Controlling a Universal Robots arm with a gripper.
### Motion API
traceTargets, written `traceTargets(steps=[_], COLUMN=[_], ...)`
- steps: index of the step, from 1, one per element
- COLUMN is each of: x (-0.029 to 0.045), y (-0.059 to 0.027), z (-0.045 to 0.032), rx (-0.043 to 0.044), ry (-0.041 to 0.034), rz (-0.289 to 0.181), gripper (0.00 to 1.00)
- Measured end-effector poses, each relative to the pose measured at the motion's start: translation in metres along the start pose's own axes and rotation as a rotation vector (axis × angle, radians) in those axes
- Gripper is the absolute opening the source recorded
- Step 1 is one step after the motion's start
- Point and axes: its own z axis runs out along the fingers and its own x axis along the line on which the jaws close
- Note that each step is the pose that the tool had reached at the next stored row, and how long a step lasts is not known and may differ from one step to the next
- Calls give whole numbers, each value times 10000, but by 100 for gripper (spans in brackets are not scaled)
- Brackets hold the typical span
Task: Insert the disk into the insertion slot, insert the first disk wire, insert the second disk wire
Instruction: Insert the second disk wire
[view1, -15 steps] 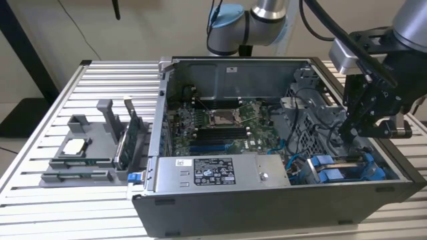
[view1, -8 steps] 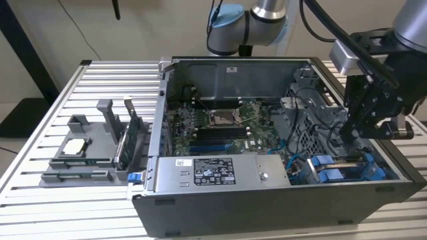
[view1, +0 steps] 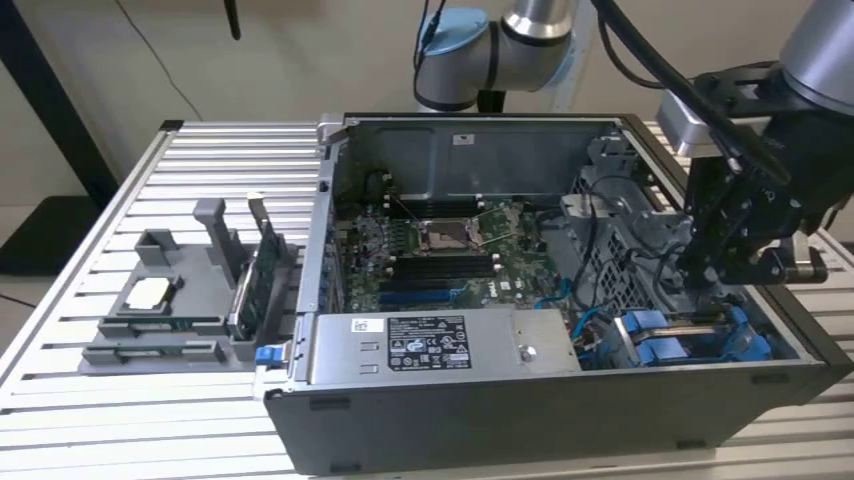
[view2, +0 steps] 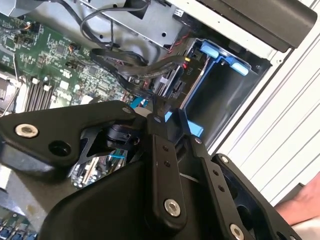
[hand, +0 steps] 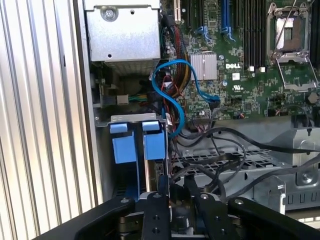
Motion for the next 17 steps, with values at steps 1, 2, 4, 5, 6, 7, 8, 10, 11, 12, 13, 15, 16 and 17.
traceTargets(steps=[1,2,4,5,6,7,8,10,11,12,13,15,16,17], x=[1,3,7,7,8,9,10,11,12,13,13,16,17,18], y=[0,2,9,11,12,12,12,13,14,14,14,14,13,12], z=[8,20,47,58,64,70,76,87,91,96,98,110,114,122], rx=[11,30,99,139,167,193,215,243,249,253,253,260,263,265], ry=[0,-1,-2,-6,-5,-7,-8,-5,-2,-2,-1,11,25,55], rz=[2,6,20,29,44,61,82,142,179,207,213,267,272,270], gripper=[27,27,27,25,25,18,18,18,18,18,18,16,16,16])
